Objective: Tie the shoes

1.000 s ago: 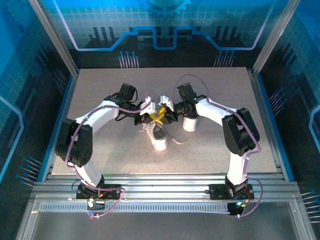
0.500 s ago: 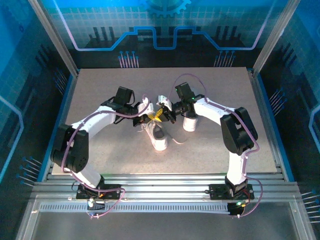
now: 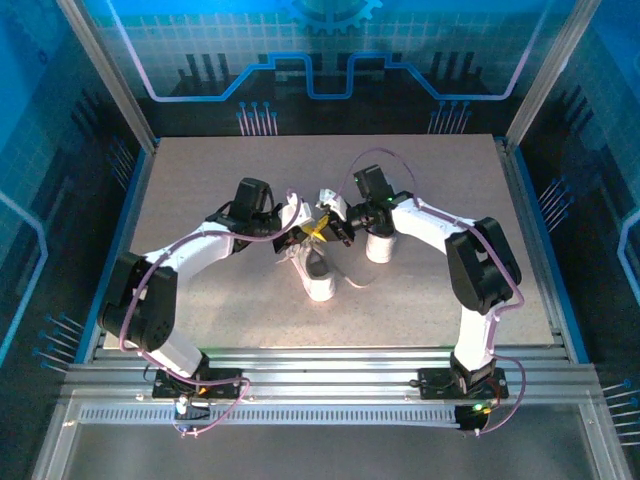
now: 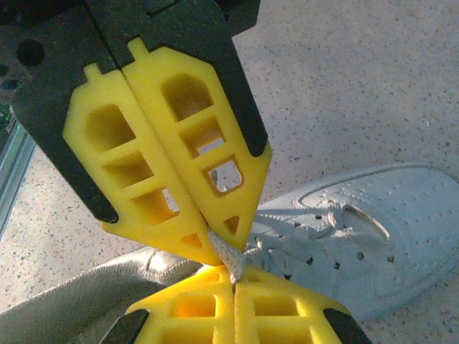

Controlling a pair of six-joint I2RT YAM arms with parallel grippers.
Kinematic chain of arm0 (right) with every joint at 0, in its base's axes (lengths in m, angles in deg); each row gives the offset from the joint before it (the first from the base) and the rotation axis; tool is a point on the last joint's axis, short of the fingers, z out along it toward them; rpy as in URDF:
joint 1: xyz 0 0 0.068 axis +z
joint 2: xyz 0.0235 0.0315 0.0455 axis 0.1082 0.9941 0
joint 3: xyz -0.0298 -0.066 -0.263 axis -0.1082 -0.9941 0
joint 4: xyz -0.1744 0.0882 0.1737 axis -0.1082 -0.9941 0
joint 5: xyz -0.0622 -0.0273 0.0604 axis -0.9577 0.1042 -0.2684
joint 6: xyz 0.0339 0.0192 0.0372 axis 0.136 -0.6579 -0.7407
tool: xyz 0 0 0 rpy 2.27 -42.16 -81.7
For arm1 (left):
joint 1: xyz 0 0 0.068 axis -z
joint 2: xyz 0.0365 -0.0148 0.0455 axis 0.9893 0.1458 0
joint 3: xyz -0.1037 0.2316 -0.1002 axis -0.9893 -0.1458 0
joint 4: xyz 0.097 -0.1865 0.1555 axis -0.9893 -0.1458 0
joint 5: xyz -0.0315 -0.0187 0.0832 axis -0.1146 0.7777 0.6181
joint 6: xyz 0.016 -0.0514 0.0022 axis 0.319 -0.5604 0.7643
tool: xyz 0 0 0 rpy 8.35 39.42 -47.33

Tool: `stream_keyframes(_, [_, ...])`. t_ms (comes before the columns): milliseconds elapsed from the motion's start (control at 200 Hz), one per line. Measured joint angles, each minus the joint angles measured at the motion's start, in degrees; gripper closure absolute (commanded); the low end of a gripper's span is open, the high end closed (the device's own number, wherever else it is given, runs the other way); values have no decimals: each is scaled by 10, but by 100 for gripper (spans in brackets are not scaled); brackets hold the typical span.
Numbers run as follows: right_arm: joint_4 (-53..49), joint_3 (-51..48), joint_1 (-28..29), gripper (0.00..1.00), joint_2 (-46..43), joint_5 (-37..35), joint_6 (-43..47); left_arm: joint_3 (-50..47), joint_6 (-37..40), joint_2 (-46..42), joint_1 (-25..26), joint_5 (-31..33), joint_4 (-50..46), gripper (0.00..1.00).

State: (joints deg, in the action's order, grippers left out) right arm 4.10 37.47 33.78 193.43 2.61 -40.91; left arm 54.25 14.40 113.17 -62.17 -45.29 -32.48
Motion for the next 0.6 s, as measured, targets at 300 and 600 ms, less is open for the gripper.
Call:
stream_keyframes(300, [-4, -12, -2, 83, -5, 1, -9, -17, -47, -9, 14, 45, 37, 100])
stream_keyframes(600, [-16, -12, -1, 88, -7, 10, -4, -21, -66, -12, 23, 61, 46, 100])
